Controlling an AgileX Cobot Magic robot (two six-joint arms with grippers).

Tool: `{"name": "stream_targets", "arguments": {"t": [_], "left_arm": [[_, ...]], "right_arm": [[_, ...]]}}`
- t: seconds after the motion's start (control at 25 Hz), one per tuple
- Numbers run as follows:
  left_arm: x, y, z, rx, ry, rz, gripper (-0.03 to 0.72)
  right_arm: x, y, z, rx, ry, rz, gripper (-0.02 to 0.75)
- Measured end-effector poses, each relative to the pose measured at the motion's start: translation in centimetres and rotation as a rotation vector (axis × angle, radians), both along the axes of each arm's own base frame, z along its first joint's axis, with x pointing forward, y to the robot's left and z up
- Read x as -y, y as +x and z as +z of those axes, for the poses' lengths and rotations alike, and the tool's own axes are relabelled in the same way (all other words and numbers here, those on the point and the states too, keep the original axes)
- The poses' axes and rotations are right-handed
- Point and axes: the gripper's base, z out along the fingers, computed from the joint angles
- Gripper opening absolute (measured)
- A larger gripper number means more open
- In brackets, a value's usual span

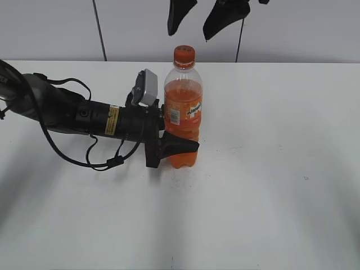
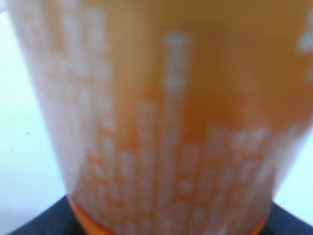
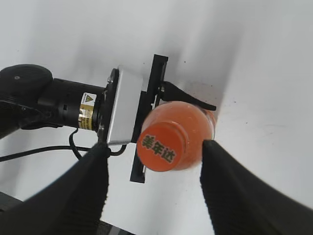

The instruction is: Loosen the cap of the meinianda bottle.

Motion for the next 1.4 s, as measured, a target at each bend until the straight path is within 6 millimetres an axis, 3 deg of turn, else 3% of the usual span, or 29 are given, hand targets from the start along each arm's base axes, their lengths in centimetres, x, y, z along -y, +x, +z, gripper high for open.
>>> {"name": "stream_targets", "arguments": {"t": [0.32,0.64,0.88,1.0,1.24,1.4], "left_arm": [[0.0,0.0,0.0,-0.001,0.0,0.0,0.395],[0.0,0.0,0.0,-0.001,0.0,0.001,0.395],[0.0,0.0,0.0,-0.001,0.0,0.001,0.395],[0.0,0.0,0.0,-0.003,0.0,0.002,0.395],[0.0,0.0,0.0,-0.003,0.0,0.002,0.395],[0.0,0.0,0.0,-0.004,0.0,0.002,0.395]], "right_arm": [[-0.1,0.1,-0.3,-0.025,0.007,-0.065,0.447],[-1.5,0.7,-3.0,-0.081,-0.031,-0.074,0.447],[-1.4,0.9,-3.1,-0.073,-0.048,-0.104,0.447],[-1.4,0.9,-3.1,-0.073,-0.048,-0.105,0.419],[-1.4,0.9,-3.1,-0.078,-0.043,-0.107,0.291],[-1.4,0.9,-3.1,-0.072,-0.048,-0.091,0.281]]}}
